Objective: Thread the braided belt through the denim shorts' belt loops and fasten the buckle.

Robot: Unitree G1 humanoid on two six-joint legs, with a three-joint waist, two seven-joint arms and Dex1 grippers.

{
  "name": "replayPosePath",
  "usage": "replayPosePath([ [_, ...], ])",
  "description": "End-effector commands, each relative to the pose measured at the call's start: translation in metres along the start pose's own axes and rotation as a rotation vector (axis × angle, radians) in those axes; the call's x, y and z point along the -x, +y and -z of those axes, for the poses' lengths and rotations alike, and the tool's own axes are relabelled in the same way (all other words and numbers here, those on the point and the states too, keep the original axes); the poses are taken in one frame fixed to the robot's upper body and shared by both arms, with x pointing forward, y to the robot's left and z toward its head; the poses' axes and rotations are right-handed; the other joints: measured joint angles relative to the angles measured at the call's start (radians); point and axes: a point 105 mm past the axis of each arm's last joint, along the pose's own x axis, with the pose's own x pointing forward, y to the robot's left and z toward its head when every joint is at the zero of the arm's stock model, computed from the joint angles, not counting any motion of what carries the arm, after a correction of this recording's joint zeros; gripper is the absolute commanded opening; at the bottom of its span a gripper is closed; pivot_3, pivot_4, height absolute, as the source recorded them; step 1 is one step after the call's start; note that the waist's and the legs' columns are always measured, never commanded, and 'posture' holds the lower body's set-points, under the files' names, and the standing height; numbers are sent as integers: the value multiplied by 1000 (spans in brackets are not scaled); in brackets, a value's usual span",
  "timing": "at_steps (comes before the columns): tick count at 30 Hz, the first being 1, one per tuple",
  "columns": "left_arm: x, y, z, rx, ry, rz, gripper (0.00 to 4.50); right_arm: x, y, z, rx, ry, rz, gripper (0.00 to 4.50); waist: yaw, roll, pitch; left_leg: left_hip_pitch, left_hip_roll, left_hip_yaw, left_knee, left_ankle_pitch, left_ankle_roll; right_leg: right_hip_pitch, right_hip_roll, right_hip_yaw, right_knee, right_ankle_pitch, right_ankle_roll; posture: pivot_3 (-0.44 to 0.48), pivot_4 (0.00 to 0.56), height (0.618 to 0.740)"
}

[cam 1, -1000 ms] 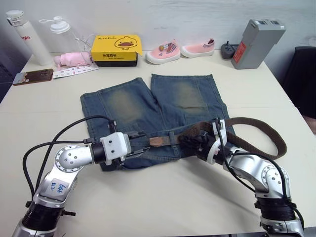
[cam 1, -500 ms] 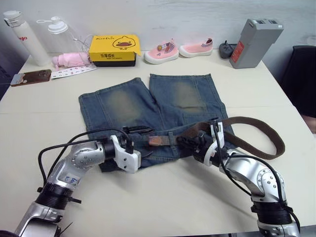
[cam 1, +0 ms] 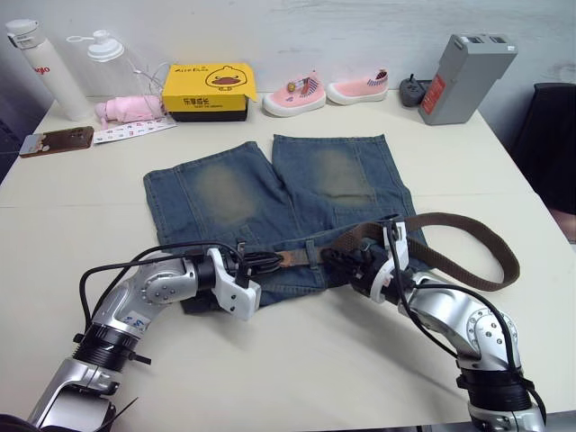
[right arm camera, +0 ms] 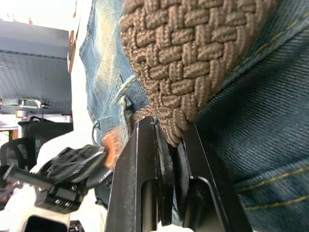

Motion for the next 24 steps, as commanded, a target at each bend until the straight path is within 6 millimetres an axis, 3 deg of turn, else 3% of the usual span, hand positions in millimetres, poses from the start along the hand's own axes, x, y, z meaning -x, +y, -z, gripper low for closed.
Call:
replayPosePath([
  [1, 1, -1, 2, -23, 20, 2, 472, 2, 8, 5, 40, 15, -27, 0, 0, 0, 0, 0, 0, 0, 0, 0, 0, 0, 0, 0, 0, 0, 0, 0, 150, 670],
  [4, 2, 1, 1, -17, 19, -16, 438, 5, 10, 2, 44, -7, -31, 400, 0, 0, 0, 0, 0, 0, 0, 0, 0, 0, 0, 0, 0, 0, 0, 0, 150, 670],
  [11, 10, 8, 1, -1, 35, -62, 424, 31, 30, -16, 110, -93, -101, 3542, 1, 0, 0, 0, 0, 0, 0, 0, 0, 0, 0, 0, 0, 0, 0, 0, 150, 670],
  [13, 15, 13, -1, 25, 35, -93, 424, 45, 36, -15, 367, -61, -76, 4275, 1, 0, 0, 0, 0, 0, 0, 0, 0, 0, 0, 0, 0, 0, 0, 0, 150, 670],
  [14, 18, 16, -1, 45, 35, -112, 424, 52, 37, -9, 621, -14, -31, 4415, 1, 1, 1, 0, 0, 0, 0, -1, 0, 0, 0, 0, 0, 0, 0, 0, 150, 670],
  [16, 23, 17, -1, 76, 38, -128, 424, 60, 37, -4, 958, 39, 2, 4415, 2, 3, 2, -1, 0, 1, 0, -2, 1, -1, -1, 1, -1, 0, 0, 0, 150, 670],
  [18, 25, 16, -1, 87, 41, -122, 424, 62, 34, -2, 1111, 61, -7, 4415, 2, 0, 0, 0, 2, 0, -1, -2, 0, 1, 1, -2, -4, 0, 0, 0, 150, 670],
  [22, 31, 14, -2, 105, 42, -112, 424, 61, 3, 4, 1677, 220, 73, 4415, 2, -1, 0, 1, 1, 1, -1, -2, -1, 2, 1, -3, -6, 0, 0, 0, 150, 670],
  [24, 32, 15, -3, 105, 39, -110, 424, 59, -9, 7, 1815, 272, 67, 4415, 1, -1, 0, 1, -3, 2, -1, -2, -1, 2, 0, -2, -6, 0, 1, 0, 150, 670],
])
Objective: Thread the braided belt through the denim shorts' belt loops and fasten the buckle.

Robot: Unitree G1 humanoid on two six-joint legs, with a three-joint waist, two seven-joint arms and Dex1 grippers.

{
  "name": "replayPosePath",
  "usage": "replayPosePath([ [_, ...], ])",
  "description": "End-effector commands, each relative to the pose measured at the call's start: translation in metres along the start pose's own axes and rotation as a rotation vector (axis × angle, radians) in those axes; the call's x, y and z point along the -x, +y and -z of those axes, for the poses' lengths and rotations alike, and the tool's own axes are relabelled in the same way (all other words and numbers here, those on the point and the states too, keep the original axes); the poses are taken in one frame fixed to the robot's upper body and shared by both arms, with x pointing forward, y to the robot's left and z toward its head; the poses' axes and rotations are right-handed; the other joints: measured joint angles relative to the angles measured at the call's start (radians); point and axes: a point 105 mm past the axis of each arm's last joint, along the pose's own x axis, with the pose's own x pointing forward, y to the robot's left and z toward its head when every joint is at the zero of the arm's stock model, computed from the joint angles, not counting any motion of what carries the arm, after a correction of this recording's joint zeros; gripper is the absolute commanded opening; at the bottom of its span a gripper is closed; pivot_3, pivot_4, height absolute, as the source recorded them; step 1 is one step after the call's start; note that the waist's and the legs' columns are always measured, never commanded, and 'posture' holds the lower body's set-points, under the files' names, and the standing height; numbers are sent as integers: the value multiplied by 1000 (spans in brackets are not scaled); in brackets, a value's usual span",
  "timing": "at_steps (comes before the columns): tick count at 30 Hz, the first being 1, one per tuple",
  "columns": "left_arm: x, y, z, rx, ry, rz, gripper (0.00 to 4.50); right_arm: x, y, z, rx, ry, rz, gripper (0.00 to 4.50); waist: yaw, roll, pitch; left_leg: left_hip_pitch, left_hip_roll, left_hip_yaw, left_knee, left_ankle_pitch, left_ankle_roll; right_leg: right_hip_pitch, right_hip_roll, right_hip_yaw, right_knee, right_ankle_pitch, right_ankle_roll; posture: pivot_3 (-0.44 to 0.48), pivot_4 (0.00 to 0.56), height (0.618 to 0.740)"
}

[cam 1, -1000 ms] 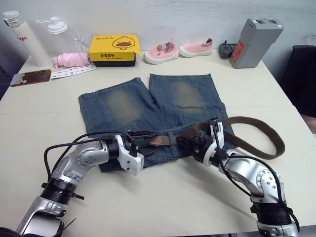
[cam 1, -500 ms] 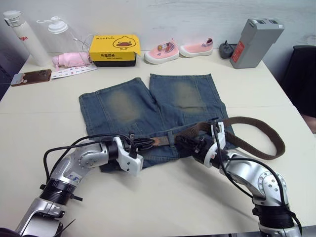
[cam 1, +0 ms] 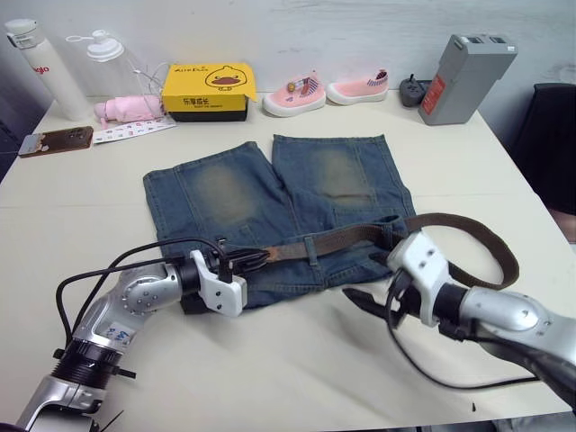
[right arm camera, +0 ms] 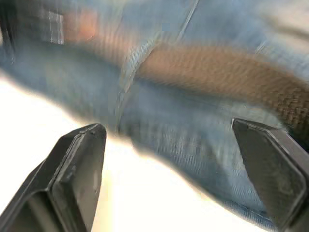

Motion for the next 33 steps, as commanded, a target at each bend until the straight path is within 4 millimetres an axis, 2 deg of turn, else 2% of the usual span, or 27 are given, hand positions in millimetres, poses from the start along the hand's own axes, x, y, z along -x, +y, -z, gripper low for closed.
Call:
replayPosePath([
  [1, 7, 12, -9, -18, -26, -35, 424, -9, -4, 9, 303, 25, 17, 4415, 0, -1, 0, 0, 0, 0, 0, 0, 0, 0, 0, 0, -2, 0, 0, 0, 150, 670],
  [4, 10, 13, -13, -16, -35, -33, 424, -17, -21, 25, 386, 100, 95, 4415, -1, -1, 0, 0, 0, 0, 0, 0, -1, 0, 0, 0, -2, 0, 0, 0, 150, 670],
  [7, 13, 15, -15, -12, -36, -33, 424, -21, -24, 35, 406, 134, 102, 4415, 0, -1, 0, 1, 0, -1, 0, 1, -1, 2, 0, -1, -2, 0, 0, 0, 150, 670],
  [8, 14, 15, -15, -12, -34, -33, 424, -22, -26, 38, 405, 144, 114, 4187, 0, -1, 0, 2, 0, -1, 0, 1, -1, 3, 0, -1, -2, 0, 0, 0, 150, 670],
  [10, 16, 15, -14, -13, -29, -31, 424, -24, -30, 44, 373, 167, 136, 3560, 0, -2, 0, 4, 0, -1, 0, 1, -1, 8, 0, -4, -4, 0, 0, 0, 150, 670],
  [14, 18, 16, -13, -15, -19, -31, 424, -18, -39, 64, 235, 252, 160, 1693, 0, -2, 0, 6, 4, -7, 1, 0, -2, 12, 0, -7, -5, 0, 0, 0, 150, 670],
  [17, 17, 17, -11, -13, -17, -31, 424, -9, -45, 71, 133, 280, 186, 287, 11, -2, 0, 6, 3, -10, 1, 0, -2, 14, 0, -9, -5, 0, 0, 0, 150, 670],
  [18, 17, 17, -11, -16, -20, -26, 424, -5, -48, 72, 93, 288, 193, 68, 14, -2, 0, 6, 3, -12, 2, 0, -1, 15, 0, -10, -5, 0, 0, 0, 150, 670],
  [24, 13, 11, -15, -40, -50, 0, 424, 20, -69, 81, 20, 356, 282, 68, 37, -2, 0, 4, 1, -13, 3, -1, 0, 17, -2, -13, -6, 1, 1, 0, 150, 670],
  [30, 5, 12, -23, -40, -89, -10, 424, 37, -73, 92, -27, 423, 328, 68, 46, -2, 0, 4, -3, -13, 3, -1, 0, 17, -2, -13, -7, 1, 2, 0, 150, 670],
  [33, 7, 6, -25, -37, -95, 4, 424, 43, -75, 96, -41, 448, 348, 68, 50, -2, 0, 4, -3, -13, 3, -1, 0, 18, -2, -14, -8, 1, 2, 0, 150, 670],
])
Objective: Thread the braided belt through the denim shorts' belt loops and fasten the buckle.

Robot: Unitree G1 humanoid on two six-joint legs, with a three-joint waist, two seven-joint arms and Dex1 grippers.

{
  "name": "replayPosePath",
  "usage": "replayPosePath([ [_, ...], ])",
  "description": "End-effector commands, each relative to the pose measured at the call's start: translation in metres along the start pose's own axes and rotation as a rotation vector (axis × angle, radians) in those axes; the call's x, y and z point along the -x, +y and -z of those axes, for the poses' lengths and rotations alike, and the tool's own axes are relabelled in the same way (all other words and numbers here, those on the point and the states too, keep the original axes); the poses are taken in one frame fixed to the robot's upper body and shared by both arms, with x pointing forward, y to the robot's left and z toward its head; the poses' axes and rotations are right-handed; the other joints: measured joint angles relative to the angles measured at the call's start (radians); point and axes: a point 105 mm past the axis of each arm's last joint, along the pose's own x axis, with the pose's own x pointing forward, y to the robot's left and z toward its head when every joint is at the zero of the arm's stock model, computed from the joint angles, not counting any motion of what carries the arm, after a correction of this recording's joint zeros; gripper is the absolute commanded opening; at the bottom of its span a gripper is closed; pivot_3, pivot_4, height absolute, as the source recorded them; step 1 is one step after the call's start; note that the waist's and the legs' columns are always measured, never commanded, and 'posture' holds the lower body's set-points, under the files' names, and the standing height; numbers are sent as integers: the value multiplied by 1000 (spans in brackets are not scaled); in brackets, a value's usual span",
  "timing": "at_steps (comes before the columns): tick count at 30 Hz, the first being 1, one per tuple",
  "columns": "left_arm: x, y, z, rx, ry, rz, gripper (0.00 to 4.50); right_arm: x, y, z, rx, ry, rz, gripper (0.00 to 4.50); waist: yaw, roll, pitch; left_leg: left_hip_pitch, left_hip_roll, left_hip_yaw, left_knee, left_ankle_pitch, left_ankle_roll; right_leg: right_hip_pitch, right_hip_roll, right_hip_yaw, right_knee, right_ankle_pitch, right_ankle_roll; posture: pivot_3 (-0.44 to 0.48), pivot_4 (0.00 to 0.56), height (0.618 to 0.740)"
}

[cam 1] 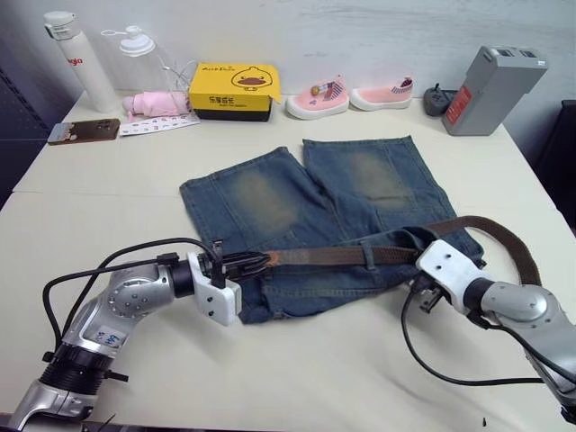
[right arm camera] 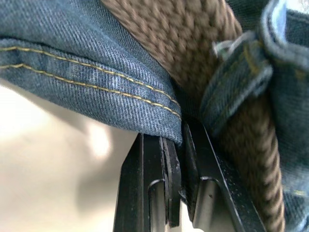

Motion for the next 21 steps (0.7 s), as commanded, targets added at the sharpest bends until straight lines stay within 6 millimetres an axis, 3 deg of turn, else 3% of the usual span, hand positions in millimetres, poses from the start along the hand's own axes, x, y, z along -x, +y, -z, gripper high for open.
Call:
replayPosePath([
  [1, 3, -1, -9, -26, -31, 3, 424, 11, -16, 30, -41, 144, 77, 68, 1, 0, 0, 0, 0, 0, 0, 0, 0, 0, 0, 0, 0, 0, 0, 0, 150, 670],
  [9, 11, -14, -7, -19, -15, 37, 424, 13, -15, 31, -31, 153, 66, 68, 3, 0, 0, 0, 0, 0, 0, 0, 0, 1, 0, -1, -1, 0, 0, 0, 150, 670],
  [13, 8, -11, -9, -27, -19, 19, 424, 17, -17, 16, -118, 65, 77, 68, 3, 0, 0, 0, 0, 0, 0, 0, 0, 1, 0, -1, -1, 0, 0, 0, 150, 670],
  [16, 7, -10, -11, -30, -22, 4, 424, 32, -21, -1, -268, -44, 61, 1239, 1, 1, 0, 0, 0, -1, -1, 0, 0, 1, 0, -2, -2, 0, 0, 0, 150, 670],
  [20, 10, -9, -11, -37, -17, -19, 424, 59, -17, -28, -484, -200, -79, 3422, -13, 2, 1, 0, 1, -3, -1, 0, 0, 1, 1, -1, -1, 0, 0, 0, 150, 670],
  [21, 11, -8, -12, -41, -17, -27, 424, 66, -14, -35, -512, -230, -136, 3751, -19, 2, 1, 0, 1, -3, -1, 0, 0, 1, 1, -1, -1, 0, 0, 0, 150, 670],
])
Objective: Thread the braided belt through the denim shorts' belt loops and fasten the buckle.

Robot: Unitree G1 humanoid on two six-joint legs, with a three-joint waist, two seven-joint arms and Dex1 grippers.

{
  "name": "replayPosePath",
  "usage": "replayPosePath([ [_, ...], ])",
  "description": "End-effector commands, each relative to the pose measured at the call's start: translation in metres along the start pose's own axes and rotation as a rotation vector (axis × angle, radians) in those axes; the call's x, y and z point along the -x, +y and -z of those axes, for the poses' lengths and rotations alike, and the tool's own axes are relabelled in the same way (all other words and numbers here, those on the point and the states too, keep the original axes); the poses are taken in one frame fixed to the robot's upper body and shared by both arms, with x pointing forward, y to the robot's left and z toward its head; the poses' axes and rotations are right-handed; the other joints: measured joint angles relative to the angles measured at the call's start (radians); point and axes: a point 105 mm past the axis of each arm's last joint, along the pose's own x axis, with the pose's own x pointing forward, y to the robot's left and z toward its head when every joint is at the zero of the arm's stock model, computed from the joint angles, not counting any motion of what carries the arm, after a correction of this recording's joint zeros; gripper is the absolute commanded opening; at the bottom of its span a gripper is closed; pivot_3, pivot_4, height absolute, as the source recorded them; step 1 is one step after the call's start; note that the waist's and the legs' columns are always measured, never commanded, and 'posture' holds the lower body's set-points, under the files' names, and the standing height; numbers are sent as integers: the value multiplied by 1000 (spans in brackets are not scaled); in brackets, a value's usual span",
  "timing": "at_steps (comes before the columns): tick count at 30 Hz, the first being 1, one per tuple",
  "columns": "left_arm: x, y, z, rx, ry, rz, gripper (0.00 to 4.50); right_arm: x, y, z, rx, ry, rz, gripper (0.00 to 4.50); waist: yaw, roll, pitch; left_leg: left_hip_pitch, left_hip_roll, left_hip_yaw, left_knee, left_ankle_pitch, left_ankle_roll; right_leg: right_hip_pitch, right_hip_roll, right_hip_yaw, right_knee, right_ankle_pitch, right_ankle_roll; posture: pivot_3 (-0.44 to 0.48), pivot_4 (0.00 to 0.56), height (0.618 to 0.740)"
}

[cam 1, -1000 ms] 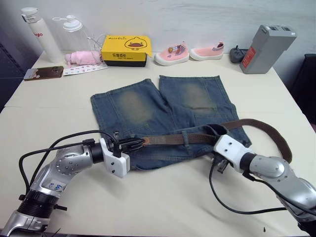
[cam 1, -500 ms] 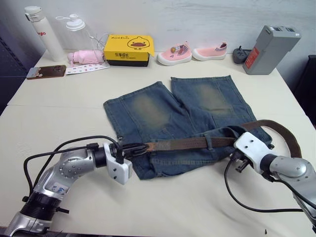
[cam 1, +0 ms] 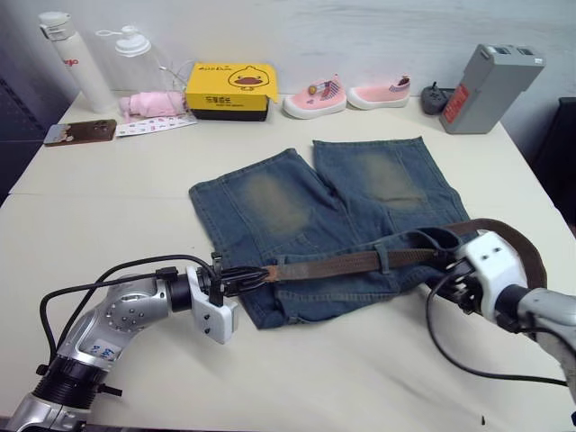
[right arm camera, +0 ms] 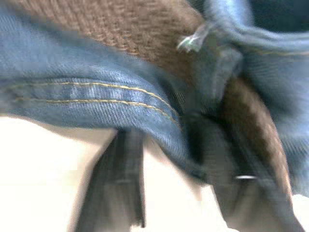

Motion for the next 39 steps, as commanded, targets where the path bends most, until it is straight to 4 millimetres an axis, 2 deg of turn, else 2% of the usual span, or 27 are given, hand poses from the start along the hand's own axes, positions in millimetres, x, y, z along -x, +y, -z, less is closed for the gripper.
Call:
replayPosePath([
  [1, 4, 11, -7, -47, -15, -74, 424, 29, 34, -30, -122, -104, -284, 4332, -11, 0, 0, 0, 0, 0, 0, 0, 0, 0, 0, 0, 0, 0, 0, 0, 150, 670],
  [3, 5, 13, -8, -55, -15, -96, 424, 46, 68, -36, -166, -105, -549, 4436, -12, 0, 0, 1, 2, -1, -1, 0, 0, 0, 1, 0, 0, 0, 0, 0, 150, 670],
  [5, 5, 14, -9, -62, -16, -103, 424, 56, 86, -39, -194, -106, -680, 4436, -11, 0, 0, 1, 5, -2, -1, 0, 0, 0, 1, 0, 0, 0, 0, 0, 150, 670],
  [6, 5, 15, -9, -65, -18, -104, 424, 52, 101, -49, -253, -160, -749, 4436, -11, 0, 0, 1, 5, -1, -1, 0, 0, 0, 1, 0, 0, 0, 0, 0, 150, 670],
  [8, 4, 15, -10, -71, -22, -106, 424, 45, 116, -63, -427, -207, -798, 4436, -11, 0, 0, 0, 5, 0, -1, 0, 0, 0, 1, 0, 0, 0, -1, 0, 150, 670],
  [11, 2, 19, -12, -78, -27, -120, 424, 26, 140, -60, -637, -206, -817, 4436, -12, -2, 0, 0, 4, 2, 1, 0, 0, 0, 0, 0, 2, 0, 0, 0, 150, 670],
  [13, 1, 22, -14, -92, -35, -127, 424, 8, 165, -54, -835, -184, -828, 4436, -12, -2, 0, 0, 5, 2, 1, 0, 0, 0, 0, 0, 2, 0, 0, 0, 150, 670],
  [14, 1, 22, -14, -98, -37, -126, 424, -1, 171, -52, -925, -170, -803, 4436, -12, -2, 0, 0, 5, 2, 0, 0, 0, -1, 0, 1, 2, 0, 0, 0, 150, 670],
  [20, -1, 23, -18, -123, -50, -121, 424, -30, 185, -45, -1157, -76, -688, 4436, -12, -2, 0, -1, 3, 2, 2, 0, 0, -4, -1, 4, 4, 0, 0, 0, 150, 670],
  [26, -1, 23, -18, -124, -43, -121, 424, -51, 158, -51, -1321, -128, -557, 4436, -12, -1, 0, -1, 4, 3, 1, 0, 0, -5, 1, 4, 5, 0, 0, 0, 150, 670],
  [30, 0, 23, -17, -123, -37, -121, 424, -54, 147, -52, -1352, -148, -521, 4436, -12, -1, 0, -1, 4, 3, 2, 0, 0, -6, 1, 5, 6, 0, 0, 0, 150, 670],
  [33, 0, 23, -18, -122, -36, -123, 424, -55, 145, -53, -1367, -153, -515, 3807, -13, -1, 0, -1, 4, 4, 1, 0, 0, -6, 1, 5, 6, 0, 0, 0, 150, 670],
  [35, -1, 23, -18, -124, -34, -120, 424, -55, 146, -54, -1362, -158, -525, 2757, -14, -1, 0, -1, 4, 5, 1, 0, 0, -7, 1, 7, 7, 0, 0, 0, 150, 670],
  [39, -2, 22, -17, -129, -27, -113, 424, -54, 150, -58, -1351, -162, -550, 1228, -14, -1, 0, -1, 5, 6, 1, 0, 0, -9, 1, 8, 8, 0, 0, 0, 150, 670],
])
